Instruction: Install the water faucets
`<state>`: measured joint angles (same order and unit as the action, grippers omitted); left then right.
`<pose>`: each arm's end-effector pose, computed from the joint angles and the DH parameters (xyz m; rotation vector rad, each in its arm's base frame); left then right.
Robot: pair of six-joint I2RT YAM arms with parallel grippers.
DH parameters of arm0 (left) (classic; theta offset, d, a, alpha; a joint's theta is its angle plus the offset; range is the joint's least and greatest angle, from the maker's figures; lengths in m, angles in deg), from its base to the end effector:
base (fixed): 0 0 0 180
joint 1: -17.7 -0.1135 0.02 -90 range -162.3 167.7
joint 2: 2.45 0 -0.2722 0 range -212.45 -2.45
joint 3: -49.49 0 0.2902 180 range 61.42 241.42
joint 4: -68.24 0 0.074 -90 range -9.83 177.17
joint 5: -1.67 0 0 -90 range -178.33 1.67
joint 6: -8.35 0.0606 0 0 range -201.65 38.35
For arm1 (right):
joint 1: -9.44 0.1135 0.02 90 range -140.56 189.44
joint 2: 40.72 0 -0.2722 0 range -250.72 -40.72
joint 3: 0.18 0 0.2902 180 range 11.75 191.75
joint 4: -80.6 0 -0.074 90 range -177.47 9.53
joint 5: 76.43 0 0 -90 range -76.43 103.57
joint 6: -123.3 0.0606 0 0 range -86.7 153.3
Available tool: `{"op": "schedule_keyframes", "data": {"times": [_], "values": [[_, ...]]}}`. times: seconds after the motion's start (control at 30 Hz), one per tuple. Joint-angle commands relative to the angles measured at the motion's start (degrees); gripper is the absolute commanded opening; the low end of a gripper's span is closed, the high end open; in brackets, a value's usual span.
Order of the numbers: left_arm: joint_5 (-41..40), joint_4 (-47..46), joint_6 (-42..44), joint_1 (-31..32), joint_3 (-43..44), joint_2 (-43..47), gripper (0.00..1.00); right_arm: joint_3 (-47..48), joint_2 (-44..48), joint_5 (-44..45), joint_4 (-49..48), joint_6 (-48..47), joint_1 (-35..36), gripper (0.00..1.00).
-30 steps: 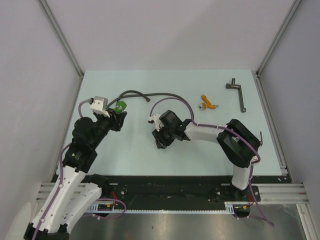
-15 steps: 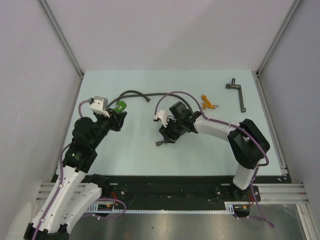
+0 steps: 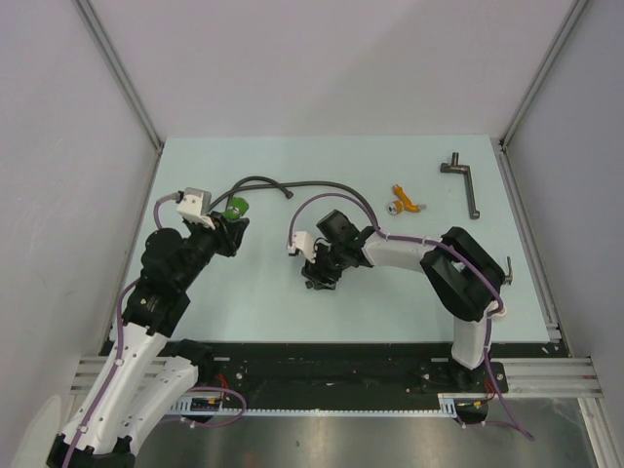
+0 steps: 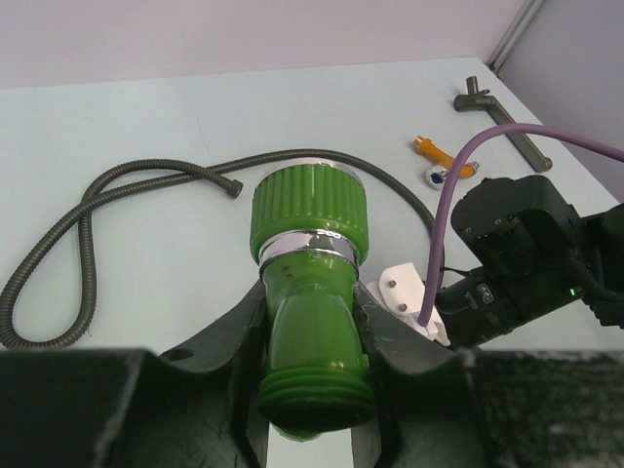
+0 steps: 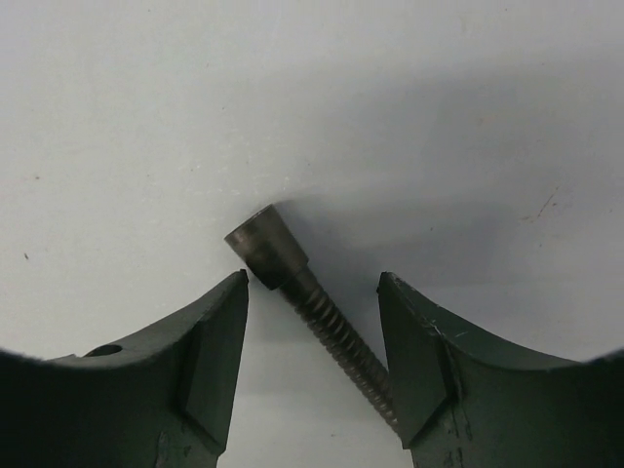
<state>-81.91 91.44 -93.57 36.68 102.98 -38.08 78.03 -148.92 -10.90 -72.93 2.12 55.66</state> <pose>0.1951 -0.0743 0.3486 0.1897 1.6771 -0.5001 0.2778 0.3262 0.1194 -1.7202 1.8813 0.6472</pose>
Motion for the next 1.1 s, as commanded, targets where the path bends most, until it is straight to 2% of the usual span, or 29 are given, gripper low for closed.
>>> {"op": "schedule_keyframes", "data": {"times": [0.0,0.53,0.7,0.87,1.07], "values": [[1.23,-3.18,-0.21,0.0,-0.08,0.22,0.01,1.57,-2.1,-1.28,-2.77,-1.52,0.37,0.59],[1.32,-3.18,-0.38,0.0,-0.16,-0.13,0.0,2.19,-5.44,-4.1,-2.42,-1.6,0.8,0.45],[1.67,-3.44,-0.56,0.0,-0.25,-0.13,0.0,2.19,-5.35,-4.8,-1.01,-1.61,0.45,0.28],[3.25,-4.67,-1.34,0.0,-0.34,0.13,0.0,2.19,-2.37,-9.27,-1.27,-0.03,0.19,0.14],[7.55,-8.01,-3.98,0.0,1.32,0.31,0.0,2.01,6.57,-16.39,-6.71,5.15,0.36,0.08]]}}
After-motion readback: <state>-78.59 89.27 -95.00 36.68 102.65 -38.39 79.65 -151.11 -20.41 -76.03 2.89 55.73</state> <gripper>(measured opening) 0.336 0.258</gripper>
